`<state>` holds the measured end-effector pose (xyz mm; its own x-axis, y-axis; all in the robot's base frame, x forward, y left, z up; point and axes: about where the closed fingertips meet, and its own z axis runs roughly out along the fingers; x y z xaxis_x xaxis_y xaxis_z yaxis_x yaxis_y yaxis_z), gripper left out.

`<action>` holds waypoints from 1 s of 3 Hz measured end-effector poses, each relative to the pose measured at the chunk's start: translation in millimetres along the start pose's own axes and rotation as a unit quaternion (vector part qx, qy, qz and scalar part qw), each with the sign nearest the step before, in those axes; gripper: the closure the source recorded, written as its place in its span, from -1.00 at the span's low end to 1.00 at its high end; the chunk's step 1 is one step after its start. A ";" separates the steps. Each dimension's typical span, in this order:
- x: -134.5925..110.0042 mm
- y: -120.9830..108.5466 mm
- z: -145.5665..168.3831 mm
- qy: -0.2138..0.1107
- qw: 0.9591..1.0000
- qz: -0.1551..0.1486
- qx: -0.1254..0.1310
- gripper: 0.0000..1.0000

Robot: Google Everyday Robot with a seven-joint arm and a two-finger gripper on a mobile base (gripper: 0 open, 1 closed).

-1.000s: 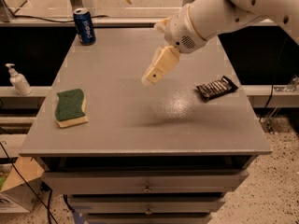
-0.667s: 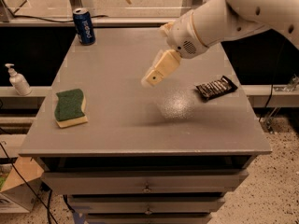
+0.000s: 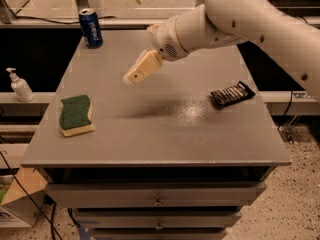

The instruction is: Move pepsi can near sponge

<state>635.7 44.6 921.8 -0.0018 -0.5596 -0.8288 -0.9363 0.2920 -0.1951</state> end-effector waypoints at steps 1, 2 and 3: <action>-10.7 -14.0 32.0 -0.017 1.000 0.009 0.003 -1.00; -12.1 -13.7 34.9 -0.019 1.000 0.009 0.001 -1.00; -2.6 -18.3 34.0 -0.034 0.999 0.036 0.020 -1.00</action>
Offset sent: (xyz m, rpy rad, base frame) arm 0.0210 0.0229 -0.0045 0.0334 0.0003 -0.0057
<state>664.8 67.1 909.6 -0.0427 -0.4823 -0.8750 -0.9199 0.3608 -0.1539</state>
